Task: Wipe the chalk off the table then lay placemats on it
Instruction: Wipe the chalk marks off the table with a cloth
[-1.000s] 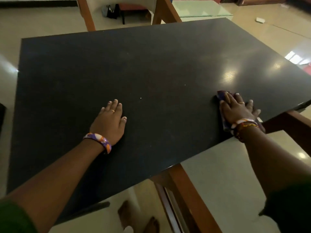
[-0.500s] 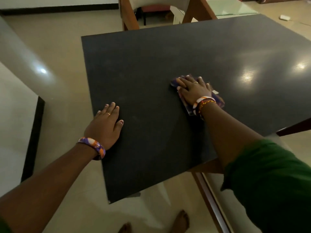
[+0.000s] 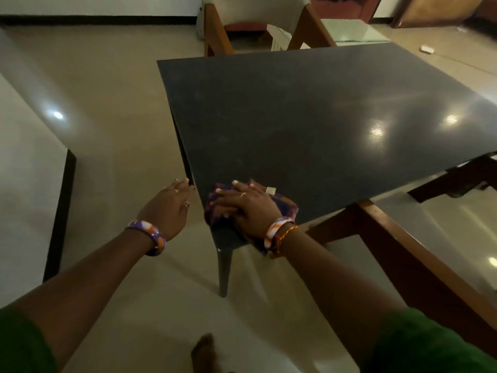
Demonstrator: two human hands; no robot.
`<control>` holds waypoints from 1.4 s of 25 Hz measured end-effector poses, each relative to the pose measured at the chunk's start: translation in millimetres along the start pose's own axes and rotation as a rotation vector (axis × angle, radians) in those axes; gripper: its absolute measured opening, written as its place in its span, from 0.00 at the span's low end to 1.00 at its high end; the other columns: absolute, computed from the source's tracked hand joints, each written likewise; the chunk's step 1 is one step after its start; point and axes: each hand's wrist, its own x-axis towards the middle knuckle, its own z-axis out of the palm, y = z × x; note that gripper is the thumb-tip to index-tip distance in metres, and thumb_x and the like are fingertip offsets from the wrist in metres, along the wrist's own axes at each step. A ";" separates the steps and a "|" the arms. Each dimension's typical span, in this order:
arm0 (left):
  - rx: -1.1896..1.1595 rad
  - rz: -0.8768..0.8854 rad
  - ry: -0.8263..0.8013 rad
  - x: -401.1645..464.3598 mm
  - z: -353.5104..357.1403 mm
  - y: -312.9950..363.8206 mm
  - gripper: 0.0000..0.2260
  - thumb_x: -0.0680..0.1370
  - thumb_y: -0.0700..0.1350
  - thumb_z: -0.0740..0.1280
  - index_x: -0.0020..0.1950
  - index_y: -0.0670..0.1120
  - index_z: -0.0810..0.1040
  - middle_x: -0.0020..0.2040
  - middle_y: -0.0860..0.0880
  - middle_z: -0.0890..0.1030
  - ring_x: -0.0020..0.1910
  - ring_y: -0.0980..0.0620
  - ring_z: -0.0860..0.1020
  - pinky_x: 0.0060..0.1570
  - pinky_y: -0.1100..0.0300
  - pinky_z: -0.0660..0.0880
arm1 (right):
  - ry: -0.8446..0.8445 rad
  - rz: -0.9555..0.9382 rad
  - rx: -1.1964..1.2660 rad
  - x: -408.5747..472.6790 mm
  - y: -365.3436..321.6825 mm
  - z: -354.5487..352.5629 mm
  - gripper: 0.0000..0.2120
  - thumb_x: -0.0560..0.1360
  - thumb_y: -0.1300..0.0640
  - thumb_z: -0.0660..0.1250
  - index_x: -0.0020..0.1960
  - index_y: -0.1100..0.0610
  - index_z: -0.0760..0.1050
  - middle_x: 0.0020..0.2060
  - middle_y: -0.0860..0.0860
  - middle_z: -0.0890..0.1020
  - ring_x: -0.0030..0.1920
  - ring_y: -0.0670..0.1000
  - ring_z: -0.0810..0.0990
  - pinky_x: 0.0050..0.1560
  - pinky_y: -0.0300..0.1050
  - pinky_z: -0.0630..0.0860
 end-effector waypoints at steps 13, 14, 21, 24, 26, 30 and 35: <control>-0.077 0.243 0.101 -115.7 50.8 199.3 0.18 0.81 0.41 0.57 0.71 0.44 0.68 0.74 0.47 0.64 0.74 0.51 0.60 0.71 0.56 0.58 | -0.064 0.049 -0.250 -263.0 0.5 -84.2 0.20 0.76 0.60 0.64 0.64 0.43 0.72 0.61 0.48 0.76 0.61 0.51 0.74 0.59 0.51 0.74; -0.083 0.270 0.090 -120.3 53.4 221.0 0.18 0.81 0.42 0.58 0.71 0.45 0.68 0.73 0.47 0.65 0.74 0.50 0.61 0.70 0.56 0.60 | -0.034 0.047 -0.301 -276.4 5.7 -98.9 0.19 0.76 0.59 0.64 0.64 0.44 0.72 0.61 0.48 0.76 0.61 0.51 0.74 0.60 0.49 0.73; 0.002 0.296 -0.119 -121.1 61.7 339.2 0.17 0.81 0.47 0.58 0.69 0.48 0.70 0.71 0.48 0.69 0.68 0.49 0.69 0.64 0.56 0.66 | -0.019 0.052 -0.631 -334.9 59.6 -164.1 0.20 0.79 0.55 0.61 0.70 0.45 0.66 0.71 0.55 0.65 0.68 0.57 0.69 0.56 0.44 0.72; -0.028 0.253 -0.119 -109.8 65.1 377.6 0.16 0.81 0.47 0.58 0.68 0.46 0.72 0.65 0.45 0.74 0.62 0.48 0.73 0.56 0.60 0.68 | -0.039 0.062 -0.713 -352.5 89.1 -178.2 0.21 0.78 0.58 0.62 0.70 0.45 0.67 0.73 0.55 0.65 0.69 0.58 0.69 0.60 0.46 0.73; -0.089 0.217 -0.111 -100.6 68.1 406.8 0.16 0.81 0.46 0.57 0.67 0.45 0.72 0.63 0.45 0.76 0.59 0.48 0.75 0.52 0.62 0.67 | -0.071 0.041 -0.707 -366.6 114.8 -186.6 0.21 0.78 0.59 0.63 0.69 0.46 0.68 0.71 0.54 0.68 0.68 0.58 0.70 0.60 0.46 0.73; -0.089 0.232 -0.122 -83.6 82.5 468.9 0.16 0.81 0.48 0.58 0.67 0.46 0.73 0.66 0.47 0.74 0.62 0.48 0.73 0.56 0.61 0.68 | -0.177 0.033 -0.734 -399.4 174.7 -204.3 0.23 0.78 0.60 0.63 0.71 0.47 0.66 0.69 0.53 0.70 0.66 0.56 0.71 0.59 0.45 0.73; -0.033 0.299 -0.242 -69.7 105.5 569.3 0.16 0.81 0.47 0.57 0.67 0.45 0.73 0.64 0.46 0.76 0.59 0.48 0.74 0.53 0.62 0.67 | -0.192 0.070 -0.683 -448.1 259.1 -228.2 0.22 0.78 0.58 0.63 0.70 0.47 0.67 0.69 0.53 0.69 0.68 0.57 0.69 0.61 0.48 0.72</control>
